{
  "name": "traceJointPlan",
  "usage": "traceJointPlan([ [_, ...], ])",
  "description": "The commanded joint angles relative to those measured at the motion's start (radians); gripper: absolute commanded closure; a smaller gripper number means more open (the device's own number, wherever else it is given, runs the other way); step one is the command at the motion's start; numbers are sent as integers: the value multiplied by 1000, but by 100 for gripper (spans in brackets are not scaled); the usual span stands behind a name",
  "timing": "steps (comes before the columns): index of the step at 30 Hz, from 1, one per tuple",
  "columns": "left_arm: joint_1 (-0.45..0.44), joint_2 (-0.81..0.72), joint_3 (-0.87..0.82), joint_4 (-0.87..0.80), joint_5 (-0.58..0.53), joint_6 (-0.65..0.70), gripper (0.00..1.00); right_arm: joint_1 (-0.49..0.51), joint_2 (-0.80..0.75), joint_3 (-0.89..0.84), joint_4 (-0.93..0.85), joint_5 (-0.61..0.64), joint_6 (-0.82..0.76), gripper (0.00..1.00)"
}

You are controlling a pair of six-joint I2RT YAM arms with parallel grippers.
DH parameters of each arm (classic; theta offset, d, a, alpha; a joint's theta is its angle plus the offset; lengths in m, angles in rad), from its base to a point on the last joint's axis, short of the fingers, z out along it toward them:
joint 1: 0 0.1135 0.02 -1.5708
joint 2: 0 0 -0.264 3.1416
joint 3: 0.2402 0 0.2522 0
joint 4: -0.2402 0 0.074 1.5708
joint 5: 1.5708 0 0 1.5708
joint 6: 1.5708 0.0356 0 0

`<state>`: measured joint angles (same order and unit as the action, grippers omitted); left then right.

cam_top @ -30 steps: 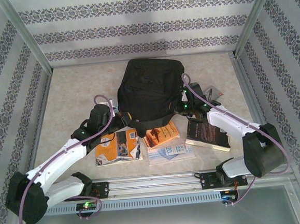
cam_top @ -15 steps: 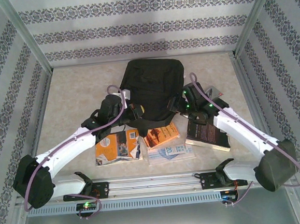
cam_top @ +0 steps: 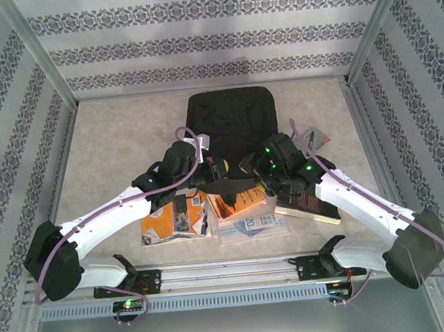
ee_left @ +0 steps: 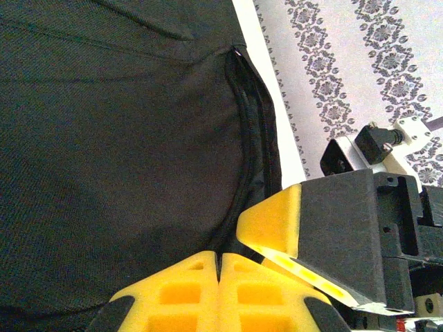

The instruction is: Pack the student bag

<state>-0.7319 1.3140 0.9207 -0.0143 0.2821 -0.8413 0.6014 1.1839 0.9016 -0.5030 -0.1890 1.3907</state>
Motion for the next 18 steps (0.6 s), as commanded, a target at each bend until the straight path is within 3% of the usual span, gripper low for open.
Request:
traceJointPlan([
  [1,-15,-19,24,48,-24,-6,100,9,23,-5,42,26,67,30],
  [5,-15,-43,5,40,-48,0,100,9,43,-35,32,65,85,41],
  [14,-7,-61,-17,1,-82,38,100,-3,57,-49,-8,143,24,90],
  [18,16,-86,-44,-16,-102,48,100,-15,49,-44,-43,177,-17,99],
])
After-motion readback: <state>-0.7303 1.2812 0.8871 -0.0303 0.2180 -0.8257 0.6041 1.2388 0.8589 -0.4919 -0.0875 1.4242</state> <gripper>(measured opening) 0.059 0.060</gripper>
